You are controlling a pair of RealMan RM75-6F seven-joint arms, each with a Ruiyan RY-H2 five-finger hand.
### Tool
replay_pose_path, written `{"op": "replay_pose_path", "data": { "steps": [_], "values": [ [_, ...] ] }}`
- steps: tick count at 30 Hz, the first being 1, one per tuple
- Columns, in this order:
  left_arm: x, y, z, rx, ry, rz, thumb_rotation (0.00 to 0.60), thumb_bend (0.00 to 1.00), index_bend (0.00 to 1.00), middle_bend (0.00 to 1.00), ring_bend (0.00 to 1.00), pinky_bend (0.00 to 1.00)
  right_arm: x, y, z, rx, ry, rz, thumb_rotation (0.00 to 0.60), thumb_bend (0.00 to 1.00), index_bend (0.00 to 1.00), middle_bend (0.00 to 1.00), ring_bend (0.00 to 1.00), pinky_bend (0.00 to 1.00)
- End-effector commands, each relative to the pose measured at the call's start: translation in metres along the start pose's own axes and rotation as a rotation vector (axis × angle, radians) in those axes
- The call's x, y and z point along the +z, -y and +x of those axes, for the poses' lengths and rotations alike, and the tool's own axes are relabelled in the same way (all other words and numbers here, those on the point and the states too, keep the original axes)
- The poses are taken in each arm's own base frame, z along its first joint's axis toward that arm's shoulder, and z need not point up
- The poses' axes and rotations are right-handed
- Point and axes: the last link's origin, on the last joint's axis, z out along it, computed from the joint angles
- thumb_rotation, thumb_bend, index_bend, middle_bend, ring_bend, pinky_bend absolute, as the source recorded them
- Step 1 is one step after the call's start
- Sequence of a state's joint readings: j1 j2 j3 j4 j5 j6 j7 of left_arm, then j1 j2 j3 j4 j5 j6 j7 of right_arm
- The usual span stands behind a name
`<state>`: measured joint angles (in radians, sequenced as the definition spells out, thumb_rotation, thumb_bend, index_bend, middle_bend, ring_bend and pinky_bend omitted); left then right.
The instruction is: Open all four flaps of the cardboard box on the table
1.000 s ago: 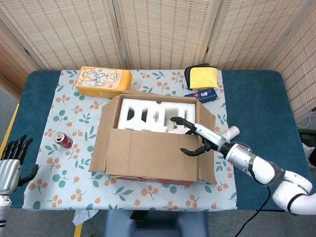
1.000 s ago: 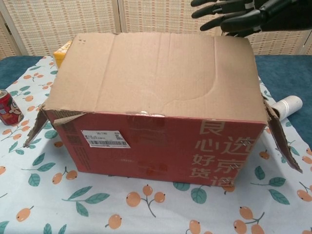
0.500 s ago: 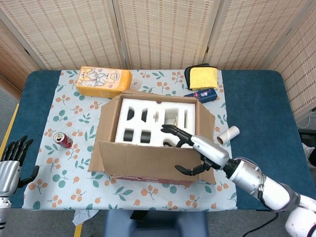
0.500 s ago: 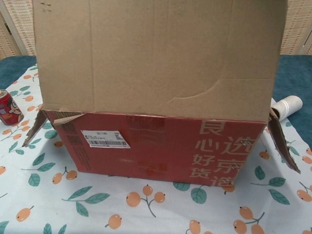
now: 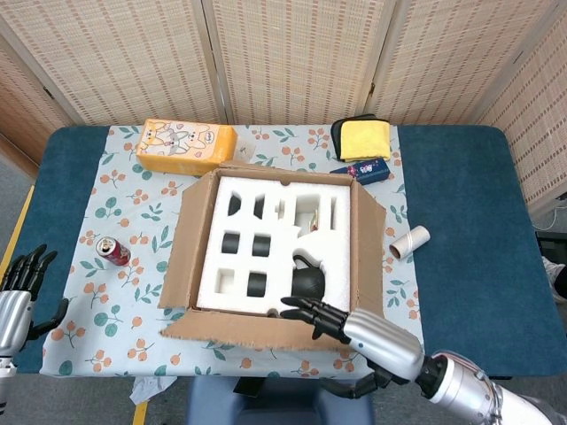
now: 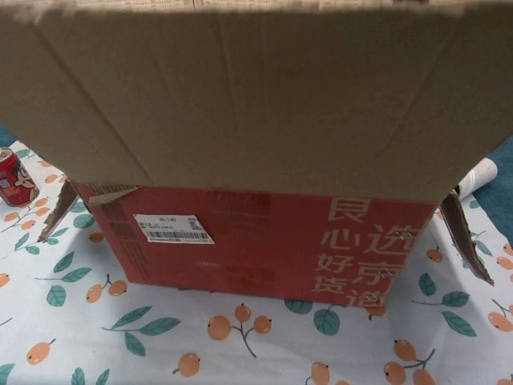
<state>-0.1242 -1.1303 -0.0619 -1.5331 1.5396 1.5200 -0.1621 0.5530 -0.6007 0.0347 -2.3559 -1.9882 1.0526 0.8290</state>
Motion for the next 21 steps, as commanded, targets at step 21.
{"op": "replay_pose_path", "data": {
  "steps": [21],
  "values": [
    [-0.001, -0.004, -0.004, 0.027, 0.038, -0.03, 0.6, 0.47, 0.0, 0.0, 0.0, 0.0, -0.028, -0.074, 0.03, -0.612, -0.289, -0.374, 0.6, 0.44, 0.0, 0.0, 0.0, 0.18]
  ]
}}
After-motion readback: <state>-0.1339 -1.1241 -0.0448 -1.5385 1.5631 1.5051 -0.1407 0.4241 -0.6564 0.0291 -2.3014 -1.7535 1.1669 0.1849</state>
